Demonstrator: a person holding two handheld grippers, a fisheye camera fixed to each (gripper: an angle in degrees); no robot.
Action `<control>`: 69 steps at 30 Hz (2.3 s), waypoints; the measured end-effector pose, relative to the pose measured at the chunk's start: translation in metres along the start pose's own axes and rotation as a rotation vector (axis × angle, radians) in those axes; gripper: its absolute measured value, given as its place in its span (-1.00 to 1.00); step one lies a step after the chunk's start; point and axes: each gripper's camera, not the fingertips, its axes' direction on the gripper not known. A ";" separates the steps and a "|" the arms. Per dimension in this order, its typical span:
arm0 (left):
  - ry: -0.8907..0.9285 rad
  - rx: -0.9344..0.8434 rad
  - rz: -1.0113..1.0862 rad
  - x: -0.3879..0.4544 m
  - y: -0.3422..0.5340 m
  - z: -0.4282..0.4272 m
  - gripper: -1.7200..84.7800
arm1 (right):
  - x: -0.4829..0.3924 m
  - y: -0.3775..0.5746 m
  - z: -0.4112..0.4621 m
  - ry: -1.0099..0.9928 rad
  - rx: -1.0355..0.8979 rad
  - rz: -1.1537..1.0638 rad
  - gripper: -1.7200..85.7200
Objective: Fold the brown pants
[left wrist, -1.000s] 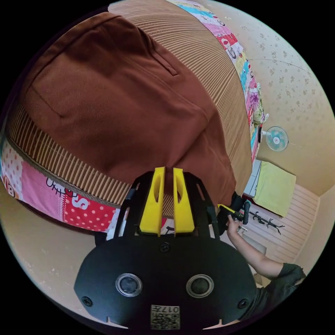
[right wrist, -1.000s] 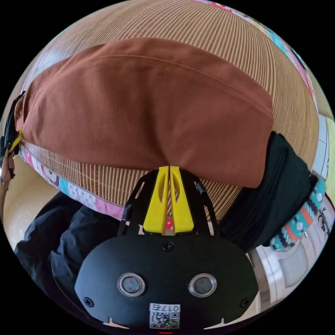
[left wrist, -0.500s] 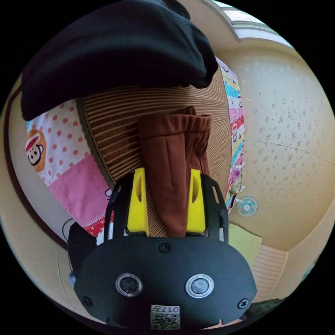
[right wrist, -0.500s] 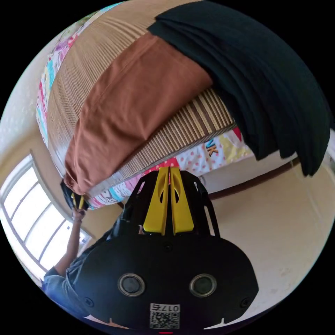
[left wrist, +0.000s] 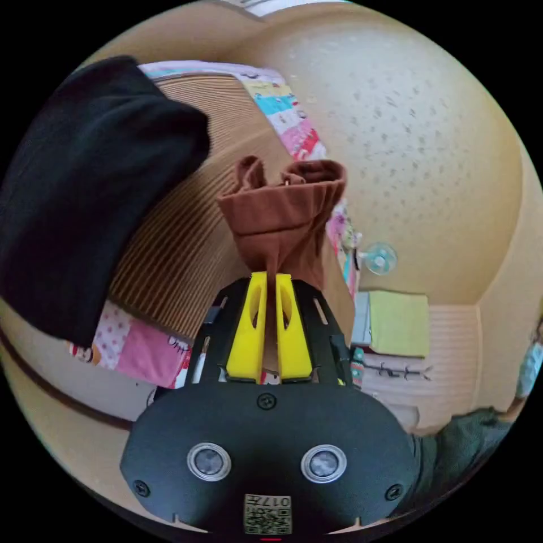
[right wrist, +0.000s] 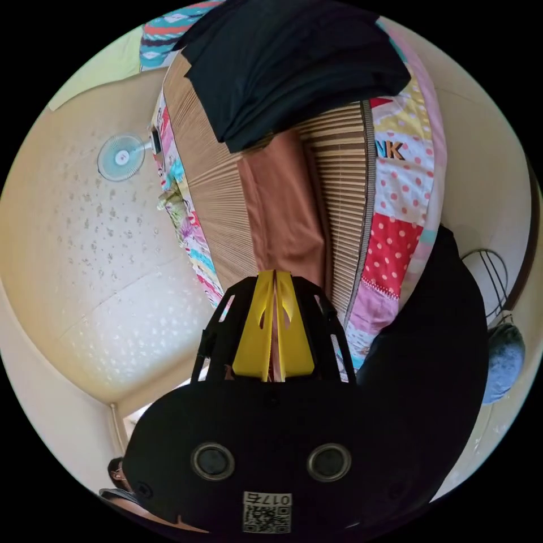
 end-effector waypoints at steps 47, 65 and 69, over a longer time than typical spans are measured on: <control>-0.165 -0.583 0.792 0.150 0.177 0.374 -0.74 | -0.030 -0.085 0.122 0.226 -0.536 -0.437 -0.83; 0.031 -0.456 0.345 0.014 0.070 0.399 -0.59 | -0.078 -0.074 0.224 0.695 -1.038 -0.853 -0.90; -0.003 -0.648 0.310 -0.010 0.066 0.466 -0.57 | -0.060 -0.121 0.195 0.637 -0.762 -0.513 -0.91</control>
